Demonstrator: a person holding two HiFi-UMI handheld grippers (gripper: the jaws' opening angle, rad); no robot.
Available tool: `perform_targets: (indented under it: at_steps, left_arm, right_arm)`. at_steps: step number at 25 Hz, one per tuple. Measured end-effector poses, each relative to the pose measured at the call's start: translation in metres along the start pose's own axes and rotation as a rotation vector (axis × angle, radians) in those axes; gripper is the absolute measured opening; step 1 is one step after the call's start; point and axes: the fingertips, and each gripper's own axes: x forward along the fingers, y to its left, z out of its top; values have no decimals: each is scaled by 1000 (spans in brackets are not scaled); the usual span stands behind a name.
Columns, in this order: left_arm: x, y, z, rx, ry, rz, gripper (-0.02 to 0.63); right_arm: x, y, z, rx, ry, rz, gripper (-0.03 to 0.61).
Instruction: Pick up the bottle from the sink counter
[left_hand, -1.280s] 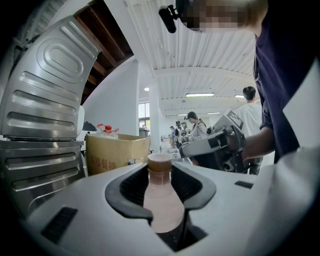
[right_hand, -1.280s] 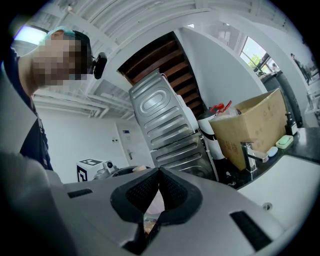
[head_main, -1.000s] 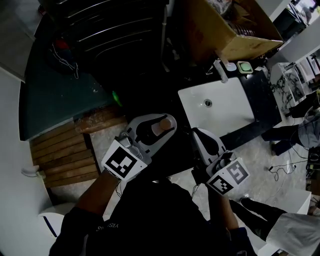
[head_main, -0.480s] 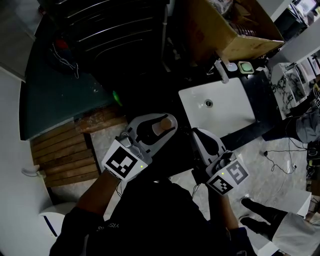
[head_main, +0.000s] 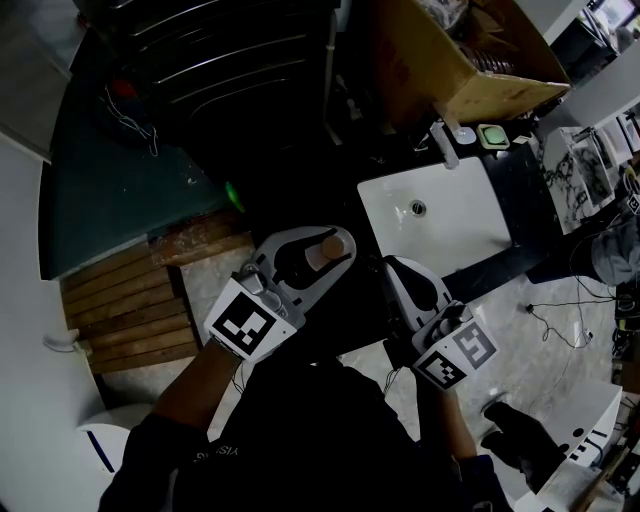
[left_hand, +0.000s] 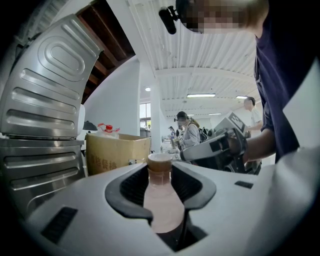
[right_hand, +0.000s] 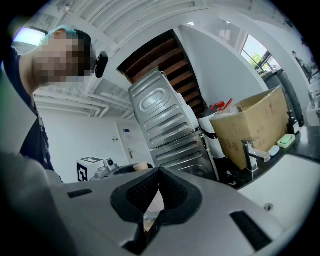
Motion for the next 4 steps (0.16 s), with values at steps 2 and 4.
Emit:
perform_targets:
  at_steps: [2, 4]
  left_arm:
    - [1, 0, 0, 1, 2, -1, 143]
    - [1, 1, -1, 1, 3, -1, 143]
  right_arm:
    - [0, -1, 0, 0, 1, 1, 25]
    - [1, -1, 0, 0, 1, 2, 25]
